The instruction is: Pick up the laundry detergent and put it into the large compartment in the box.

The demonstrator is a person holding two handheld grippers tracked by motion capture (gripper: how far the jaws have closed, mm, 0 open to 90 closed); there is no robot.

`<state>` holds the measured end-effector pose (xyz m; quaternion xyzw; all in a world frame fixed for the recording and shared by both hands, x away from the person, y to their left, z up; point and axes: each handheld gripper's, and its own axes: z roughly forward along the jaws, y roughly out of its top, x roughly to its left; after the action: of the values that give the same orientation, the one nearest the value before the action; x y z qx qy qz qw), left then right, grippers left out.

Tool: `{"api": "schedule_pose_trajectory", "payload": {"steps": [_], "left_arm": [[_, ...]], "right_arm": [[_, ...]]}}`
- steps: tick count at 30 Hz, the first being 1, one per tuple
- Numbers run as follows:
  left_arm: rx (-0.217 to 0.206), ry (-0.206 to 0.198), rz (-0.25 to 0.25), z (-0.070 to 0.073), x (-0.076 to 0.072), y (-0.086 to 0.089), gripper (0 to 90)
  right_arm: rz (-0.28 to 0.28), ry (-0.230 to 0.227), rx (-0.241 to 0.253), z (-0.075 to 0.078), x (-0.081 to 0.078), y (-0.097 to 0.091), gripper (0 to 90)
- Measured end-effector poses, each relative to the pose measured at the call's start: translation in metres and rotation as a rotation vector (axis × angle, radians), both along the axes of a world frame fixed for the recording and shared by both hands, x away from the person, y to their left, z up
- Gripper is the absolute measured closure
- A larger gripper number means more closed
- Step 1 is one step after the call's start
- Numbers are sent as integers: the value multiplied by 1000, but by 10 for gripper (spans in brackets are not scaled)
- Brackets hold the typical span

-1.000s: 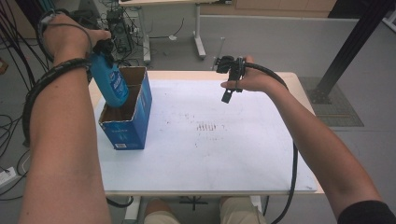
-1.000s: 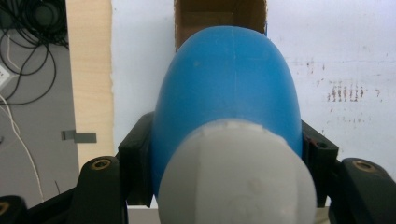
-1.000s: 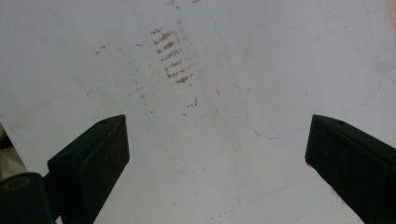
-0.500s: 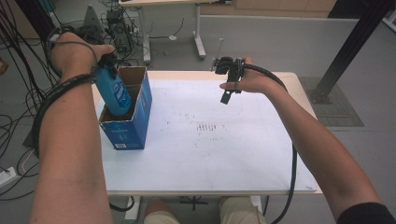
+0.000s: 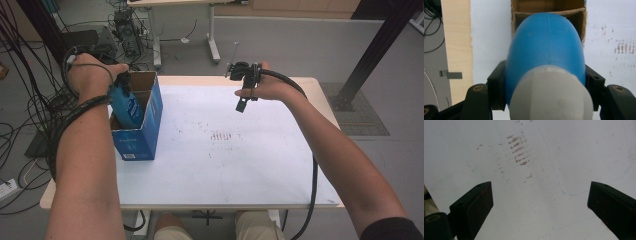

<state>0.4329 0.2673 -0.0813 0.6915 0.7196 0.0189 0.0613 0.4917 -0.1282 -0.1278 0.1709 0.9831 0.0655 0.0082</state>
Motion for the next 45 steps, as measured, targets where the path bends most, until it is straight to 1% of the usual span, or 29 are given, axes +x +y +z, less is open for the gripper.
{"api": "schedule_pose_trajectory", "payload": {"steps": [2, 7, 8, 9, 12, 13, 18, 19, 21, 24, 25, 27, 29, 33, 34, 45], "left_arm": [[1, 6, 2, -6, 0, 0, 375], [-1, 10, 5, -19, -2, -1, 375], [2, 3, 5, -21, -4, -2, 375], [4, 4, 3, -23, -4, -3, 375], [9, 4, 0, -29, -4, -6, 375], [11, 10, -5, -30, -3, -7, 375], [23, -2, -1, -38, -3, -12, 376], [23, -1, -1, -40, -3, -13, 375], [23, 5, -1, -43, -2, -14, 375], [21, 1, 1, -49, -2, -15, 375], [21, 8, -1, -50, -1, -16, 375], [19, 13, -6, -53, 0, -17, 375], [18, 14, -8, -56, 0, -17, 375], [18, 17, -8, -62, 1, -19, 375], [21, 17, -9, -63, 1, -20, 375], [22, 17, -20, -72, 0, -22, 375]], "right_arm": [[-3, -1, 6, -1, -1, -1, 62], [-1, 2, 2, -1, -1, 1, 62], [0, 2, 2, -1, -1, 1, 62], [-1, 4, -3, -1, -1, 1, 62], [0, 5, 2, -4, -1, 0, 62], [-2, 6, 4, -4, -1, 0, 62], [1, 10, -1, -5, 0, 1, 62], [-3, 9, 7, -6, 0, -1, 62], [-4, 11, 1, -6, 1, -1, 62], [-8, 13, 2, -7, 1, -3, 62], [-10, 13, 4, -7, 2, -3, 62], [-11, 14, 10, -9, 2, -5, 62], [-9, 18, 2, -10, 2, -3, 62], [-6, 19, 7, -12, 3, -4, 62], [-14, 23, 3, -12, 3, -4, 62], [-16, 22, 4, -13, 3, -7, 60]]}}
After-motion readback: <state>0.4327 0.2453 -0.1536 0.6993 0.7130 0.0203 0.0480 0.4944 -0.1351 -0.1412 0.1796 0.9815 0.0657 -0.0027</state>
